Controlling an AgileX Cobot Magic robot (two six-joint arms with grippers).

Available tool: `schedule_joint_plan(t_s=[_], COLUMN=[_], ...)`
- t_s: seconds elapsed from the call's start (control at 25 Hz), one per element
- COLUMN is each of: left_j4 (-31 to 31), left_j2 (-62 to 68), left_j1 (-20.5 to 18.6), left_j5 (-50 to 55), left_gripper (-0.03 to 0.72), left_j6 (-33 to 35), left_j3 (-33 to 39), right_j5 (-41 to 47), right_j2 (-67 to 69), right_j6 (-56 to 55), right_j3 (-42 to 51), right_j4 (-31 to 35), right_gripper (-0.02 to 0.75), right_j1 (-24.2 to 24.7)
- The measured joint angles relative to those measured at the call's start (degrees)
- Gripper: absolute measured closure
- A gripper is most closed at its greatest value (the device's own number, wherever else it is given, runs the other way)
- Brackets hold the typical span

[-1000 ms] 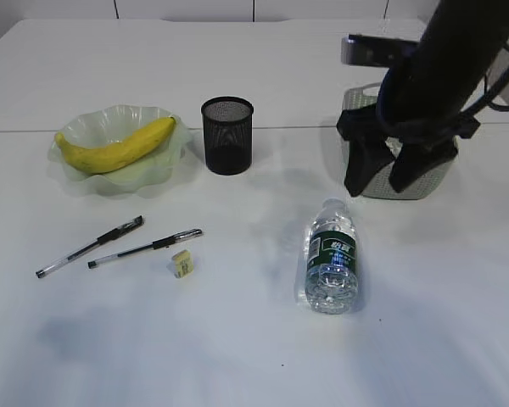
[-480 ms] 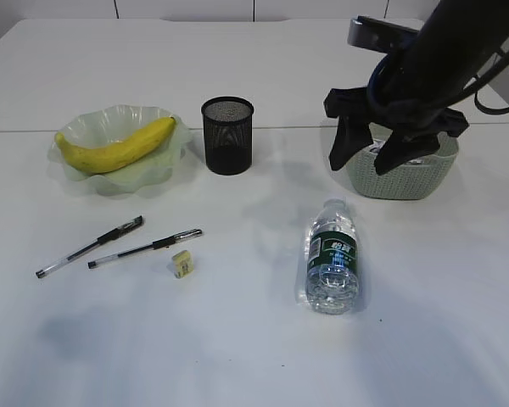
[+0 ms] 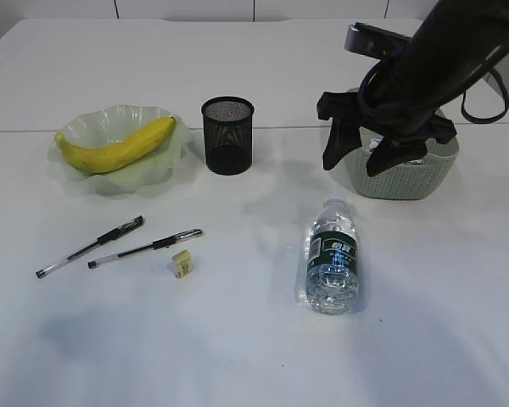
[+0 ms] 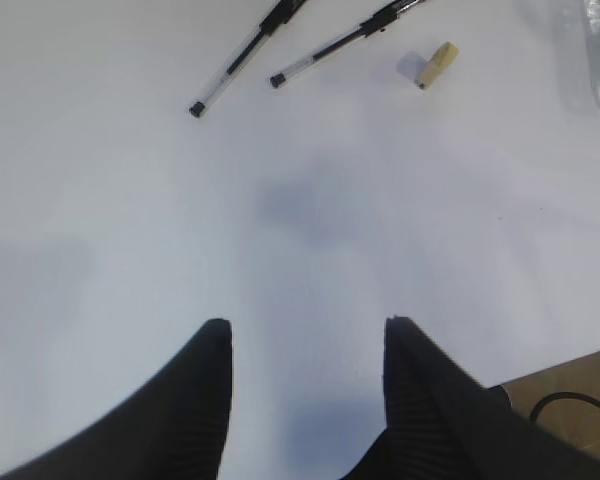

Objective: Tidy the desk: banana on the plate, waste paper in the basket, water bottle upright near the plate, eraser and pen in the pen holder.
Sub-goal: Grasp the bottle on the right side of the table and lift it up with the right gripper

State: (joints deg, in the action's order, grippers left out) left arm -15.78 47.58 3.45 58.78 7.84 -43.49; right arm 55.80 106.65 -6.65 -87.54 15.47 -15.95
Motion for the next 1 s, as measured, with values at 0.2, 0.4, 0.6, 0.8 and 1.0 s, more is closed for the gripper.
schedule_joint_plan(t_s=[0.2, 0.4, 0.6, 0.8, 1.0], left_j4=[0.0, 0.0, 1.64, 1.87, 1.87], left_j2=[0.0, 0.0, 0.0, 0.0, 0.0], left_j1=[0.0, 0.0, 0.0, 0.0, 0.0], left_j5=[0.0, -0.65, -2.2, -2.2, -2.2], left_gripper=[0.337, 0.337, 0.337, 0.337, 0.337], left_j6=[0.0, 0.0, 0.0, 0.0, 0.0], left_j3=[0.0, 0.0, 0.0, 0.0, 0.0], right_j5=[-0.08, 4.07, 5.95, 5.79, 3.53], right_j2=[1.07, 6.9, 10.65, 11.05, 11.14], right_j6=[0.0, -0.8, -2.78, -6.66, -8.28], right_j3=[0.0, -2.28, -4.41, -4.96, -4.96], right_j4=[0.13, 0.23, -0.29, -3.6, -4.94], right_gripper=[0.273, 0.273, 0.273, 0.274, 0.246], right_j1=[0.0, 0.0, 0.0, 0.0, 0.0])
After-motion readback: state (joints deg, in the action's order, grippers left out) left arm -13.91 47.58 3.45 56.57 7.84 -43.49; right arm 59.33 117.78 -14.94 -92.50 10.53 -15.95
